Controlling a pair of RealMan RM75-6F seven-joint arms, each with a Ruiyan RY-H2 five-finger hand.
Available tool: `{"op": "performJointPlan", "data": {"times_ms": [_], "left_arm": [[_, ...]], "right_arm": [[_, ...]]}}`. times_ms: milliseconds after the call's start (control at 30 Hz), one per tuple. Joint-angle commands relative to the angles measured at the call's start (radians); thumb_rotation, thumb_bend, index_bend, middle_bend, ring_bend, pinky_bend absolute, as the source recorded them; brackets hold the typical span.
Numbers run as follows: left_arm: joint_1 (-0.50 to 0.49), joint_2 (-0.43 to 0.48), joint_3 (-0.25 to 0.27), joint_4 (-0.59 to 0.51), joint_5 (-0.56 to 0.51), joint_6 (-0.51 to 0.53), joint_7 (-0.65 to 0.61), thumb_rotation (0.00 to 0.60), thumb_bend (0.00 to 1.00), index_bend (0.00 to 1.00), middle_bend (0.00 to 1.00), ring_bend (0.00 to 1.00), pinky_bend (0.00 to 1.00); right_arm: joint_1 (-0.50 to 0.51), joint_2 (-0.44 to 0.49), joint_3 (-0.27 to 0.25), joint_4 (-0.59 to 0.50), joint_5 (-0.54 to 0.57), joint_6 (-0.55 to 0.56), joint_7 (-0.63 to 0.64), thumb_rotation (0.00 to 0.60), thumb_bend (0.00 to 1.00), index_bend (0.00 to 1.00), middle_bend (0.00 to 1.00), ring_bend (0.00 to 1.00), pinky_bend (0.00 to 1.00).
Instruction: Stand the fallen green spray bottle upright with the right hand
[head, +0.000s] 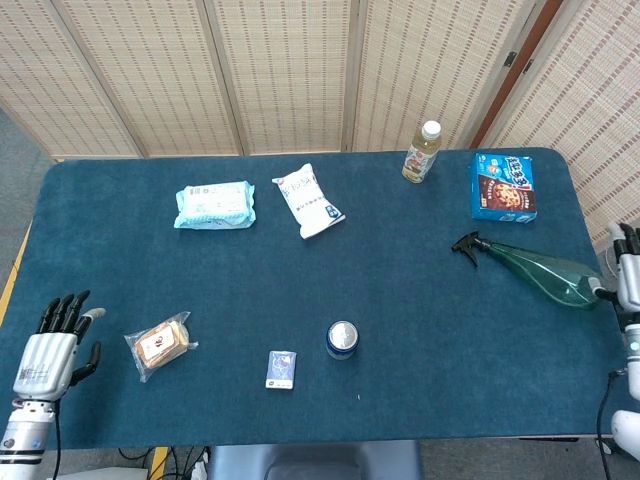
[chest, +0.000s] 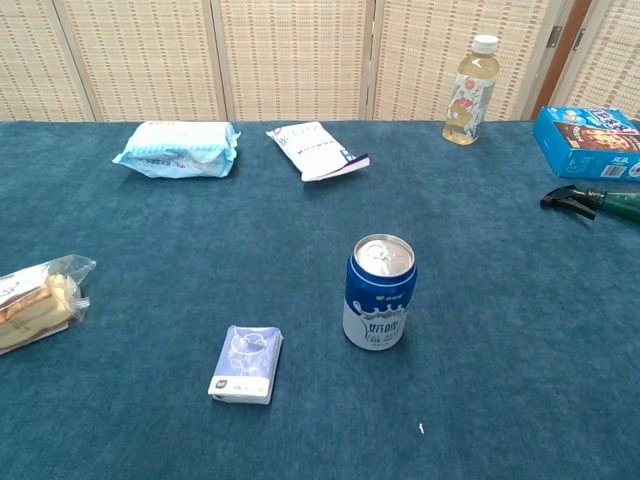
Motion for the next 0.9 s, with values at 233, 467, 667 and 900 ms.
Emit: {"op": "performJointPlan", "data": {"times_ms": [233, 467, 667, 900], "left_arm": [[0.021, 0.007, 0.020, 0.087, 0.014, 0.004, -0.115, 0.600, 0.51, 0.22, 0.07, 0.00, 0.00], [0.012, 0.003, 0.020, 0.140, 0.019, -0.016, -0.179, 0.600, 0.50, 0.22, 0.07, 0.00, 0.00], [0.006, -0.007, 0.019, 0.186, 0.029, -0.020, -0.229, 0.600, 0.50, 0.22, 0.07, 0.00, 0.00], [0.000, -0.021, 0.017, 0.252, 0.025, -0.038, -0.293, 0.600, 0.50, 0.22, 0.07, 0.00, 0.00]], "right_arm": [[0.064, 0.059, 0.027, -0.337, 0.029, 0.020, -0.389, 0.600, 0.19, 0.14, 0.26, 0.14, 0.26], [0.113, 0.089, 0.033, -0.484, 0.091, -0.024, -0.675, 0.600, 0.20, 0.15, 0.27, 0.15, 0.28], [0.140, 0.088, 0.035, -0.537, 0.158, -0.055, -0.821, 0.600, 0.20, 0.15, 0.27, 0.15, 0.28], [0.172, 0.027, 0.016, -0.447, 0.211, -0.116, -0.883, 0.600, 0.20, 0.15, 0.27, 0.15, 0.28]]}}
